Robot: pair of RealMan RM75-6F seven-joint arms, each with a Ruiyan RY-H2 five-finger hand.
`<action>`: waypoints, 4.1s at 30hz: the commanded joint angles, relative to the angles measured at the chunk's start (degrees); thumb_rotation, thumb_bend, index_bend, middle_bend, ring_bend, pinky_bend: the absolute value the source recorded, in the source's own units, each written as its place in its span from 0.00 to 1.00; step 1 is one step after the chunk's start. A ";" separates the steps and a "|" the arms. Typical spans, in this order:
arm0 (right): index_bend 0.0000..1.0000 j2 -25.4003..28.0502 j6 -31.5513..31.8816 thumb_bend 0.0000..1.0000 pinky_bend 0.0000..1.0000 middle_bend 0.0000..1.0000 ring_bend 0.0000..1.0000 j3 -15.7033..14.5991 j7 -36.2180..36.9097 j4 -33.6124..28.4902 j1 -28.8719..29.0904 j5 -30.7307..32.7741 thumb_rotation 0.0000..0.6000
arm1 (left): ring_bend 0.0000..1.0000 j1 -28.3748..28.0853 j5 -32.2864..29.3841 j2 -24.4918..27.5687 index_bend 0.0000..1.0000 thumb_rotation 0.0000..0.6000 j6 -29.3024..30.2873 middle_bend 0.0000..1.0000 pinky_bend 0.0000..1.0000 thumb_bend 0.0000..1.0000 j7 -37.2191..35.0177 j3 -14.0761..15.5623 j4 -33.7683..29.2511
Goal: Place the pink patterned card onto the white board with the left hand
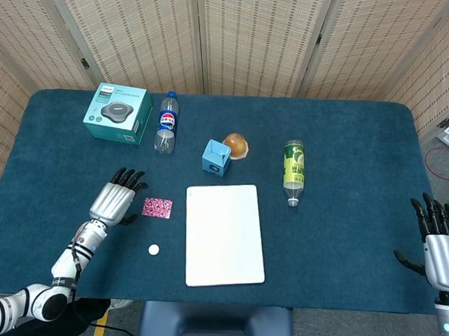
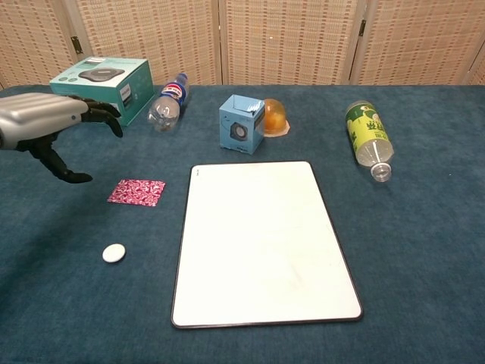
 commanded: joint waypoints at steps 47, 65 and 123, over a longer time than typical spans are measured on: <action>0.00 -0.94 -1.03 0.02 0.00 0.00 0.00 0.08 4.59 4.47 -0.47 1.39 1.00 | 0.07 -10.67 -18.85 -11.95 0.35 1.00 -2.93 0.11 0.00 0.31 4.92 3.27 10.89; 0.00 -1.24 -1.29 0.02 0.00 0.00 0.00 0.08 5.05 4.91 -0.63 1.78 1.00 | 0.08 -11.76 -20.81 -12.41 0.37 1.00 -3.22 0.11 0.00 0.31 4.74 3.81 11.83; 0.00 -0.87 -0.24 0.02 0.00 0.00 0.00 -0.01 4.30 3.28 -1.04 0.34 1.00 | 0.06 -7.79 5.87 -2.93 0.42 1.00 7.69 0.11 0.00 0.30 3.24 17.07 -5.74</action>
